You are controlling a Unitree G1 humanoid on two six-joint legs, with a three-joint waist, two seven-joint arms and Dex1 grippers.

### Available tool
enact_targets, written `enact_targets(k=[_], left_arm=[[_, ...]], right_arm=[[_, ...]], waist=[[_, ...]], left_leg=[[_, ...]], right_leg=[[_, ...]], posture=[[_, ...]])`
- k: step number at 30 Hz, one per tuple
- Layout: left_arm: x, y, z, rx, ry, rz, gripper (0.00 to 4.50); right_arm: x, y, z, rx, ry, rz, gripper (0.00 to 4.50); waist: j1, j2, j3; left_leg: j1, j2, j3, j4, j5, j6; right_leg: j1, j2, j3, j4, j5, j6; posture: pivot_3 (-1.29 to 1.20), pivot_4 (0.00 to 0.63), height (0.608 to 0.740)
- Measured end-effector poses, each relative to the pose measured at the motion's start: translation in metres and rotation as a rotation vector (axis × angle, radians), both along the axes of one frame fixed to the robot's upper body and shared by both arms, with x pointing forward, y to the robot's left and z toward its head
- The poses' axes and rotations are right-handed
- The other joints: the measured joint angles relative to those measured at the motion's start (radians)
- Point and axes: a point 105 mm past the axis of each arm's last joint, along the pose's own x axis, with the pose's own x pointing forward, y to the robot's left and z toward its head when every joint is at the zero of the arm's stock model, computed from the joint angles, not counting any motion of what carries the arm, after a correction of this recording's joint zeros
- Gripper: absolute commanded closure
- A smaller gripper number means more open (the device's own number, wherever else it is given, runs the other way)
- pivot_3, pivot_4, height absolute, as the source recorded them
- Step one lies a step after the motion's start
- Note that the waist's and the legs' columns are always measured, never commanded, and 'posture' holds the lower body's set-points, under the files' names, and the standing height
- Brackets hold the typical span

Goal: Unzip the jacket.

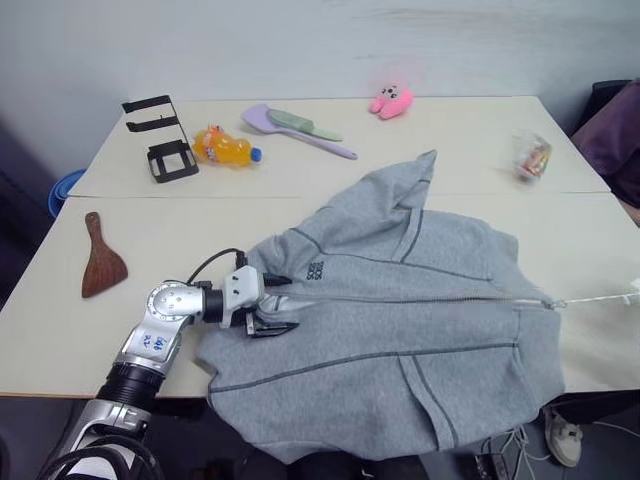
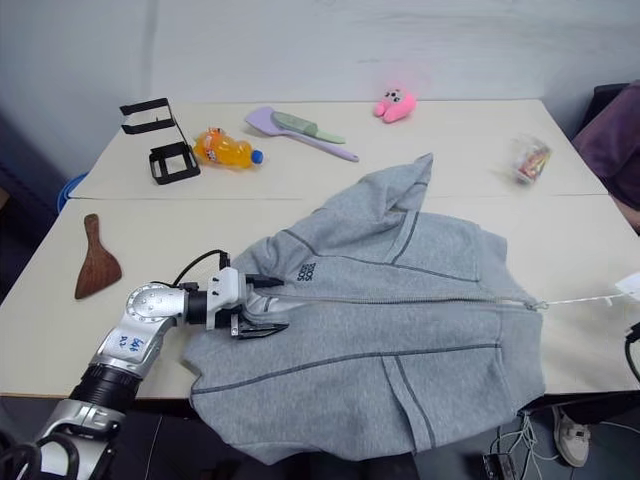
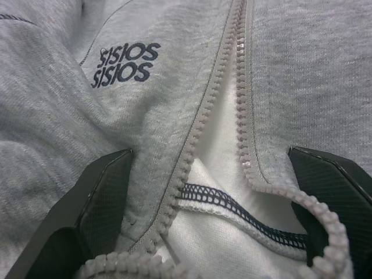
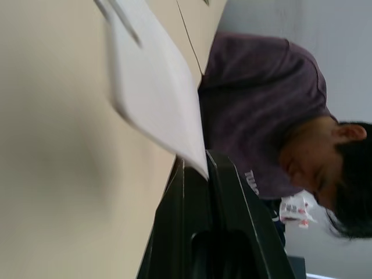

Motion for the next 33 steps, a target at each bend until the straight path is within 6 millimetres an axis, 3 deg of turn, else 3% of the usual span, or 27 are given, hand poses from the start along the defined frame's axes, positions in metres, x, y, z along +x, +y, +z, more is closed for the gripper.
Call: enact_targets(k=[7,12,17,23,27,33], left_arm=[[-0.002,0.003,-0.001,0.009,0.006,0.007,0.00],[-0.004,0.004,-0.001,0.018,0.001,0.004,0.00],[-0.005,0.004,-0.001,0.021,0.001,0.000,0.00],[-0.005,0.003,-0.001,0.023,0.002,-0.005,0.00],[-0.005,0.003,-0.001,0.024,0.008,-0.002,0.00],[-0.006,0.005,-0.002,0.026,0.012,-0.004,0.00]], right_arm=[[-0.002,-0.012,0.006,0.010,-0.056,-0.063,4.44],[0.020,0.010,0.021,0.025,-0.110,0.053,4.44],[0.043,0.029,0.035,0.207,-0.284,0.098,4.44],[0.034,0.001,0.049,0.400,-0.440,-0.064,4.44],[0.028,-0.011,0.043,0.481,-0.450,-0.142,4.44],[0.046,0.002,0.033,0.604,-0.463,-0.116,4.44]], waist=[[-0.002,0.003,-0.002],[-0.007,0.006,-0.004],[-0.002,0.006,-0.004],[0.000,0.007,-0.004],[-0.001,0.007,-0.004],[-0.002,0.009,-0.005]], left_leg=[[0.000,0.000,0.000,0.000,0.000,0.000],[0.000,0.000,0.000,-0.001,0.000,-0.001],[0.000,0.001,0.000,-0.001,0.000,-0.001],[0.000,0.001,0.000,-0.001,0.000,-0.001],[0.000,0.000,0.000,-0.001,0.000,-0.001],[0.000,0.000,0.000,-0.001,0.000,-0.001]], right_leg=[[0.000,0.000,0.000,0.000,0.000,0.000],[0.000,0.001,0.000,0.000,0.000,0.000],[0.000,0.001,0.000,-0.001,0.000,0.000],[0.000,0.001,0.000,-0.001,0.000,0.000],[0.000,0.001,0.000,-0.001,0.000,0.000],[-0.001,0.001,0.000,0.000,0.000,0.000]], posture=[[0.00,0.150,0.740],[0.00,0.150,0.740],[0.00,0.150,0.740],[0.00,0.150,0.740],[0.00,0.150,0.740],[0.00,0.150,0.740]])
